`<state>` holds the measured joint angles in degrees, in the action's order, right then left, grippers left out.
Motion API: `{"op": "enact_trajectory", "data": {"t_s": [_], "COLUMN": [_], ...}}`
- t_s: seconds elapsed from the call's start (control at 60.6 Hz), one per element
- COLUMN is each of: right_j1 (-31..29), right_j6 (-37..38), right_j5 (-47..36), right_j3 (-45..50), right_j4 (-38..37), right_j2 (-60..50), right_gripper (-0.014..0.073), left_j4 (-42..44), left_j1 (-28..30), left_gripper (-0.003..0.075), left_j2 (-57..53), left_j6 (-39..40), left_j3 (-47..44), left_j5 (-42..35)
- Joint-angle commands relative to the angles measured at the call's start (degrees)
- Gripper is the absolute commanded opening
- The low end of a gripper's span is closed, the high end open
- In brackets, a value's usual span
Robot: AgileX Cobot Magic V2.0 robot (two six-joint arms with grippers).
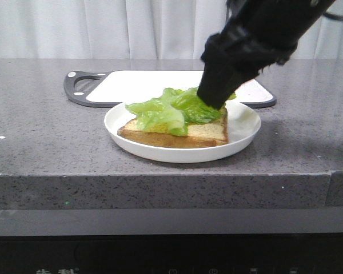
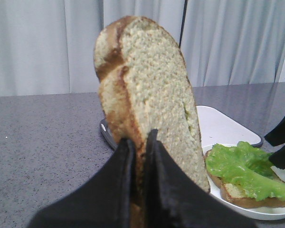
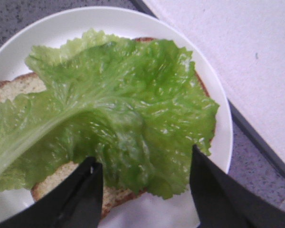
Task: Left arm grabs bread, right arm adds lettuce
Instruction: 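Open the right gripper and withdraw it upward from the plate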
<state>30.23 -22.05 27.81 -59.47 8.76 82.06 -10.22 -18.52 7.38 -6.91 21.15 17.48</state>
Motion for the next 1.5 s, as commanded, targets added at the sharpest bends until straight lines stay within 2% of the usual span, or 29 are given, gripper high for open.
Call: {"op": "enact_trajectory", "data": {"t_s": [0.0,0.214,0.264,0.495,0.627,0.775,0.973,1.072,1.319,1.484], "right_j1": [-0.3,-0.3,-0.3,-0.3,-0.3,-3.2,-12.3,-14.9,-16.0,-16.0], "right_j6": [-0.5,-0.5,-0.5,-0.5,-0.4,4.6,8.2,9.5,9.7,9.7], "right_j5": [-2.3,-0.5,-0.1,1.6,1.6,1.1,1.4,-1.0,-14.4,-19.0], "right_j3": [-1.5,-1.5,-1.5,-1.5,-1.5,-1.5,-1.1,1.1,15.5,25.1], "right_j4": [-0.4,-0.4,-0.4,-0.4,-0.4,-0.4,-0.4,-0.4,-0.4,-0.4], "right_j2": [-4.5,-8.7,-9.3,-10.4,-10.4,-10.9,-14.9,-18.9,-33.1,-43.1], "right_gripper": [0.0447,0.0441,0.0412,0.0059,-0.0067,-0.0058,-0.0058,-0.0058,-0.0058,-0.0058], "left_j4": [-0.4,-0.4,-0.4,-0.4,-0.4,-0.4,-0.4,-0.4,-0.4,-0.4], "left_j1": [0.0,0.0,0.0,0.0,0.0,0.0,0.0,0.0,0.0,0.0], "left_gripper": [-0.0019,-0.0019,-0.0019,-0.0019,-0.0019,-0.0019,-0.0019,-0.0019,-0.0019,-0.0019], "left_j2": [0.5,0.5,0.5,0.5,0.5,0.5,0.5,0.5,0.5,0.5], "left_j6": [0.1,0.1,0.1,0.1,0.1,0.1,0.1,0.1,0.1,0.1], "left_j3": [1.7,1.7,1.7,1.7,1.7,1.7,1.7,1.7,1.7,1.7], "left_j5": [-5.4,-5.4,-5.4,-5.4,-5.4,-5.4,-5.4,-5.4,-5.4,-5.4]}}
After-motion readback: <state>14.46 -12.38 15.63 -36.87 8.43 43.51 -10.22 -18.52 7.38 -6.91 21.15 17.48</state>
